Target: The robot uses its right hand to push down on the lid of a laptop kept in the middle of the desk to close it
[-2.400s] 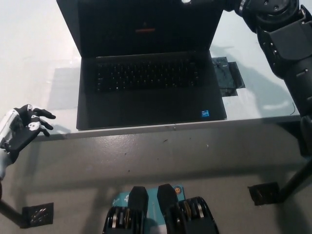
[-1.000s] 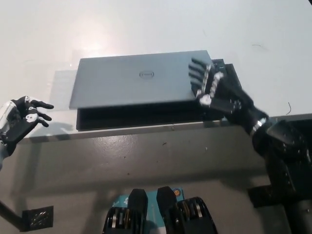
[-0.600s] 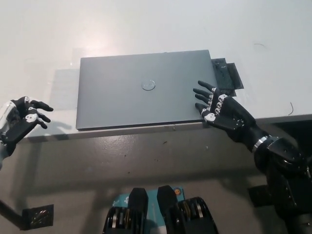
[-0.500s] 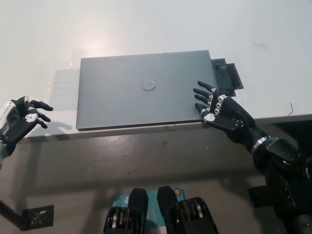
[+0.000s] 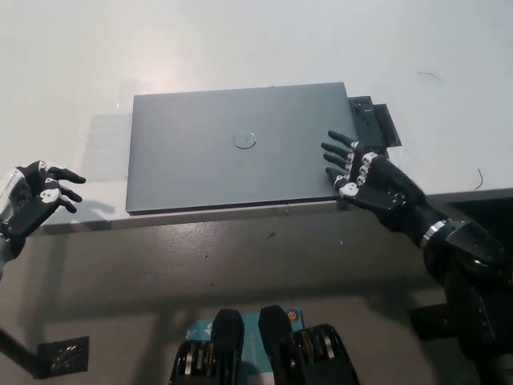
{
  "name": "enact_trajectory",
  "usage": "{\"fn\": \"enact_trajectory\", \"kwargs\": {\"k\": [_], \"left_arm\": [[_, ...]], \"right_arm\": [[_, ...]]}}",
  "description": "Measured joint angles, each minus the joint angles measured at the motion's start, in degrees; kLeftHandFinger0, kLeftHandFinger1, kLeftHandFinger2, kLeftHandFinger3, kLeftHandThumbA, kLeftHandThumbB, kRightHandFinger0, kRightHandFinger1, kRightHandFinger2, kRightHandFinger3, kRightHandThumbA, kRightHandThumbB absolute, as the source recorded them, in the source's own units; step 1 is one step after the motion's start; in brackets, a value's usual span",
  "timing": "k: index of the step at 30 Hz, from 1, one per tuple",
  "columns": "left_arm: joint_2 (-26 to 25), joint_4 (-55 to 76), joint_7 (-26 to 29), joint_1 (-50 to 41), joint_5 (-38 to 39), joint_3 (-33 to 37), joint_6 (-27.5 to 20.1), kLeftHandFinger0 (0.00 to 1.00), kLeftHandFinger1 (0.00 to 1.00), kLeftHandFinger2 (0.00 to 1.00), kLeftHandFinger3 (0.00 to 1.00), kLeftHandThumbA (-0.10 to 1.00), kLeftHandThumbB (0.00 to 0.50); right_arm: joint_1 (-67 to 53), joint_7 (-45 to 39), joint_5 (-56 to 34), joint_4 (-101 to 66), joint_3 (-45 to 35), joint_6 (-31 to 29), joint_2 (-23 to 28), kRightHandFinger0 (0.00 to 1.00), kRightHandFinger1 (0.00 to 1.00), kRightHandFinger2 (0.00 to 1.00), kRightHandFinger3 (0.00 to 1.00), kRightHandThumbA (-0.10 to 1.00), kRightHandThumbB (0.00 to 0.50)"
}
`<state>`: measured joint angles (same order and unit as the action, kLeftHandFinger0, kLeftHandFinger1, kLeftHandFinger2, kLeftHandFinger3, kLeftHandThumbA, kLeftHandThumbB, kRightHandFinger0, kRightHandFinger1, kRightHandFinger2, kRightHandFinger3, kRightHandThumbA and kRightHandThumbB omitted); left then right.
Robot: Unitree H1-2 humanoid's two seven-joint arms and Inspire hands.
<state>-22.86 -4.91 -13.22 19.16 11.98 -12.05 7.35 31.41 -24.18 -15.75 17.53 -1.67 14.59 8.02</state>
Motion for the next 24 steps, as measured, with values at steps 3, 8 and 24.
{"fn": "enact_trajectory", "kwargs": {"k": [3, 8, 24], "left_arm": [[0.01, 0.25, 0.0, -0.05, -0.04, 0.01, 0.43, 0.38, 0.4, 0.48, 0.56, -0.1, 0.128], [0.03, 0.3, 0.0, -0.05, 0.06, -0.2, 0.75, 0.42, 0.42, 0.49, 0.55, -0.1, 0.131], [0.01, 1.22, 0.15, 0.0, 0.02, -0.73, 2.12, 0.39, 0.42, 0.5, 0.54, -0.1, 0.122]], "right_arm": [[-1.31, -0.08, -1.41, -5.51, -1.29, 2.23, 1.27, 1.0, 1.0, 0.98, 1.0, 0.4, 0.276], [-5.5, -0.08, -4.6, -17.06, -5.21, 6.24, 4.25, 1.0, 1.0, 0.97, 1.0, 0.43, 0.3], [-21.62, 1.07, -12.5, -22.37, -20.99, 8.66, 10.26, 1.0, 1.0, 0.94, 1.0, 0.4, 0.327]]}}
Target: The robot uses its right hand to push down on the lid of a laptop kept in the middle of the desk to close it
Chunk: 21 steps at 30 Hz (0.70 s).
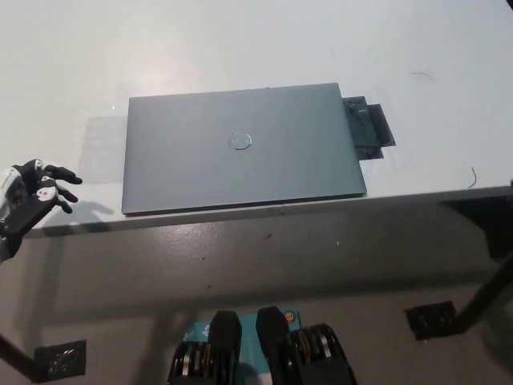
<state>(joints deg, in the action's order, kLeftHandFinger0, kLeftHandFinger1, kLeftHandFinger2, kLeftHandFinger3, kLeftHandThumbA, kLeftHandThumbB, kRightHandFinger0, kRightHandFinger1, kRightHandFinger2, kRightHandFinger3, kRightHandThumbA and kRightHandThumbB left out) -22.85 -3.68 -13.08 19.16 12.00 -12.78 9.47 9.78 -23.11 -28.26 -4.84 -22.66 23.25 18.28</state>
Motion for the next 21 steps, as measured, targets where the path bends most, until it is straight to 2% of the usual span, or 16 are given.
{"fn": "enact_trajectory", "kwargs": {"k": [1, 4, 7, 14, 15, 21], "left_arm": [[0.0, -0.02, 0.0, -0.02, 0.0, -0.01, -0.07, 0.4, 0.42, 0.5, 0.55, -0.1, 0.123], [0.0, -0.03, 0.0, -0.04, -0.02, -0.01, -0.13, 0.4, 0.42, 0.5, 0.56, -0.1, 0.127], [0.0, -0.15, -0.08, -0.09, -0.02, 0.0, -0.42, 0.39, 0.41, 0.5, 0.57, -0.1, 0.104], [0.03, -1.82, -0.57, -0.1, 0.41, -0.21, -1.87, 0.37, 0.39, 0.47, 0.52, -0.1, 0.122], [0.03, -1.85, -0.65, -0.08, 0.41, -0.21, -2.08, 0.37, 0.39, 0.47, 0.52, -0.1, 0.135], [0.03, -2.32, -0.96, 0.02, 0.4, -0.19, -2.9, 0.37, 0.39, 0.49, 0.56, -0.1, 0.117]], "right_arm": [[-0.22, 0.07, -0.1, 0.12, -0.28, -0.01, 0.0, 1.0, 1.0, 0.94, 1.0, 0.4, 0.306], [-0.29, 0.25, -0.53, 0.48, -0.89, -0.04, 0.0, 1.0, 1.0, 0.92, 1.0, 0.42, 0.317], [-0.29, 0.35, -0.53, 0.48, -0.85, -0.18, 0.01, 1.0, 1.0, 0.95, 1.0, 0.43, 0.273], [-0.22, 0.35, -0.52, 0.68, -0.65, -0.72, 0.07, 1.0, 1.0, 0.95, 1.0, 0.4, 0.291], [-0.19, 0.36, -0.51, 0.73, -0.56, -0.79, 0.09, 1.0, 1.0, 0.94, 1.0, 0.4, 0.28], [-0.16, 0.43, -0.51, 0.72, -0.38, -1.54, 0.13, 1.0, 1.0, 0.94, 1.0, 0.37, 0.264]]}}
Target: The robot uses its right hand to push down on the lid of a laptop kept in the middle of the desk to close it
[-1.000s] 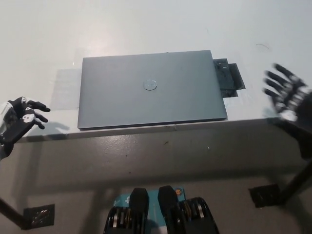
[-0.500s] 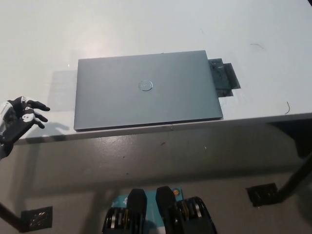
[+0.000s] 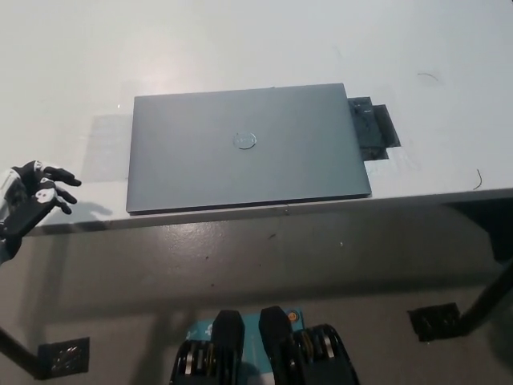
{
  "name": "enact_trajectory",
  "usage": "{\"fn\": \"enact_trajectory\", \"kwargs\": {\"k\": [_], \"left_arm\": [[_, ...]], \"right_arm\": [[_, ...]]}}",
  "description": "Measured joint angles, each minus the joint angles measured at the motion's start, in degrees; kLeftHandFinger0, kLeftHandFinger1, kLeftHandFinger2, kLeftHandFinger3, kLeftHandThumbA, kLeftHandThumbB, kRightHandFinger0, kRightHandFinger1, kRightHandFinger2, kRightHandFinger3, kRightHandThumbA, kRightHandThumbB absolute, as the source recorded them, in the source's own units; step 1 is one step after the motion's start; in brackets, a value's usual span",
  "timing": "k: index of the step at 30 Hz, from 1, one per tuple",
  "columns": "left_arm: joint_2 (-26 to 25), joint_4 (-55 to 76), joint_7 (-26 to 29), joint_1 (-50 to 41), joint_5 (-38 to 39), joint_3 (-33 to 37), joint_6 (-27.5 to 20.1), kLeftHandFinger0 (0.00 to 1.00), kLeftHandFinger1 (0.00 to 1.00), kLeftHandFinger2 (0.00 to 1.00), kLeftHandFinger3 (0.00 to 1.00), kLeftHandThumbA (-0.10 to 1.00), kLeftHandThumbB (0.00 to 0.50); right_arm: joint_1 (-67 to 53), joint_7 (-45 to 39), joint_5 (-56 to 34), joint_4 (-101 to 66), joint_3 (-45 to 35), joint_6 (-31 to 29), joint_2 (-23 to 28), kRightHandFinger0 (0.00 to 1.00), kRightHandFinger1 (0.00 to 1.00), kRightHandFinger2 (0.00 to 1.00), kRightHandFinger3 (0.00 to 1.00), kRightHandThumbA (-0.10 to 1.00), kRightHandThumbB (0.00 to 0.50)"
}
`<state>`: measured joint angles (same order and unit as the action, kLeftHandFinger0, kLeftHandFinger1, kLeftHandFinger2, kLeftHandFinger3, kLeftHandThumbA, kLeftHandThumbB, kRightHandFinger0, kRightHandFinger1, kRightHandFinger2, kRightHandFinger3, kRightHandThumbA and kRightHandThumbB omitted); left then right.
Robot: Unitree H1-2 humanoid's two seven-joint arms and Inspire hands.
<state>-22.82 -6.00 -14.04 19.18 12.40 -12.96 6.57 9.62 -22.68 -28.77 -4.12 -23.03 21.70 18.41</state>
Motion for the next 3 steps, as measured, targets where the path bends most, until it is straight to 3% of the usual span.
{"fn": "enact_trajectory", "kwargs": {"k": [3], "left_arm": [[0.0, -0.27, -0.15, -0.02, -0.02, 0.04, -0.67, 0.38, 0.4, 0.49, 0.56, -0.1, 0.107]], "right_arm": [[0.0, 0.07, 0.0, -0.02, 0.02, -0.07, 0.14, 1.0, 1.0, 0.94, 1.0, 0.36, 0.257]]}}
